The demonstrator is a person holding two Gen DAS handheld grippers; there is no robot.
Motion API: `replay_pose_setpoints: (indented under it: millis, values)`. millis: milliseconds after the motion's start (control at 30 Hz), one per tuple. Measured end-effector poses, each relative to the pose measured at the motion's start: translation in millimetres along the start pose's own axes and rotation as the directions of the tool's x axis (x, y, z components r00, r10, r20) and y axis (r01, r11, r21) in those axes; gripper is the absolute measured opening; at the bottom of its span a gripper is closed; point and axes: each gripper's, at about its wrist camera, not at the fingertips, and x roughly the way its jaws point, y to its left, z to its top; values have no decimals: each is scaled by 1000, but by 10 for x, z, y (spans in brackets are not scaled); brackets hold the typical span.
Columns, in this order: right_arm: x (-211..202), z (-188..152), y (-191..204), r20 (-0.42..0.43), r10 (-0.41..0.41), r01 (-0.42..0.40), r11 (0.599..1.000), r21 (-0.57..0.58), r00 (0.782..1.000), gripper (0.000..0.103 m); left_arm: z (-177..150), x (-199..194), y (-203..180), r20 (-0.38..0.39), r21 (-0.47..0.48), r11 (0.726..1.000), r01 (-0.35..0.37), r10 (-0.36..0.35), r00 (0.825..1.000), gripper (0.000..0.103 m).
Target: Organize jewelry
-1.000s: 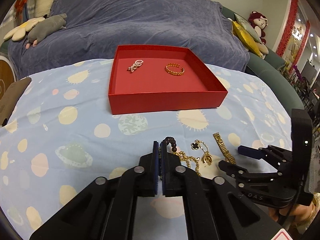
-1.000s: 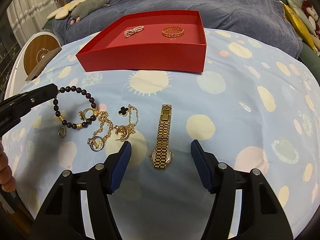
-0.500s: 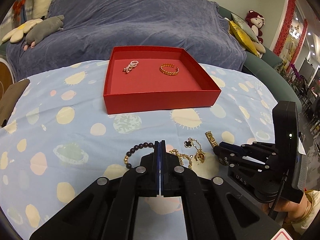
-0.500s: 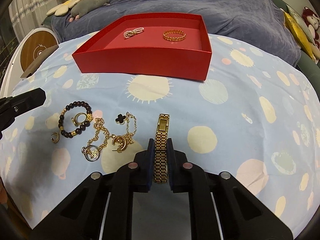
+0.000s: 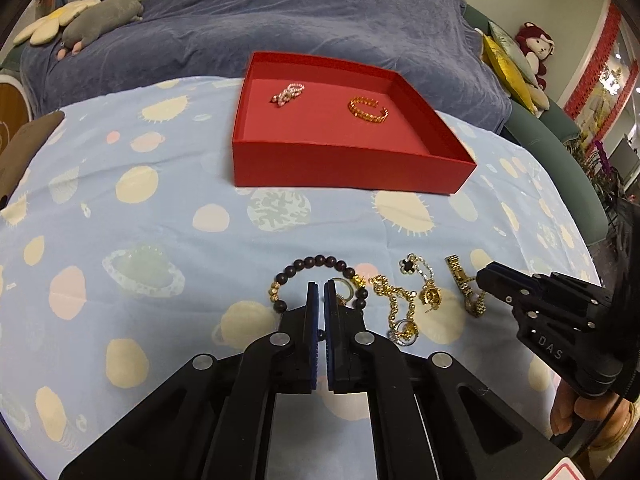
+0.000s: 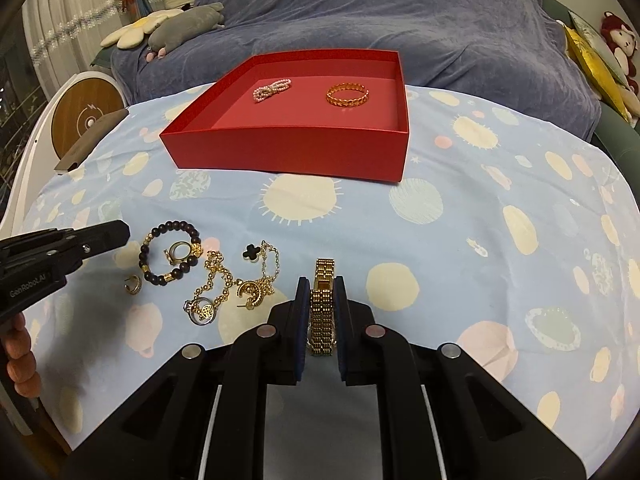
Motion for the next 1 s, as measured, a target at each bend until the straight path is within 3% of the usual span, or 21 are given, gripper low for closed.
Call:
replay_pose_setpoints:
  millis: [100,267,400,533,700,800,833,1000]
  values:
    - [-3,-12,10,-3,3,-3,1000,-2,1000,11,-8,126,42,-22,-14,1000,-19,19,1000,3]
    - [-19,-14,7,-2,9,-9,1000,-2,1000,11,-12,262,63,-27,-11,998,-69,69,997,20]
    - [-23,-13,10,-2,9,-9,1000,-1,1000,11,0,205,51,2,0,996,-88,88,996,21]
    - [-19,-11,12,-3,10,-10,1000,0,1000,11,22,129,69,45,-7,991,-136,136,990,42]
    - [-22,-14,21,-6,11,-11,1000,-1,1000,11,8,282,183,5,-17,987,-162,162,987,41]
    - [-34,-10,16,0,12,-12,1000,1,1000,11,-18,294,121,18,30,982,-187,186,982,20]
    - [-42,-6,16,2,13,-13,1000,2,1000,11,-21,293,109,16,38,982,-183,183,983,6]
    - [-117,26,24,19,24,-24,1000,9,1000,11,-3,221,73,30,40,988,-151,150,988,4]
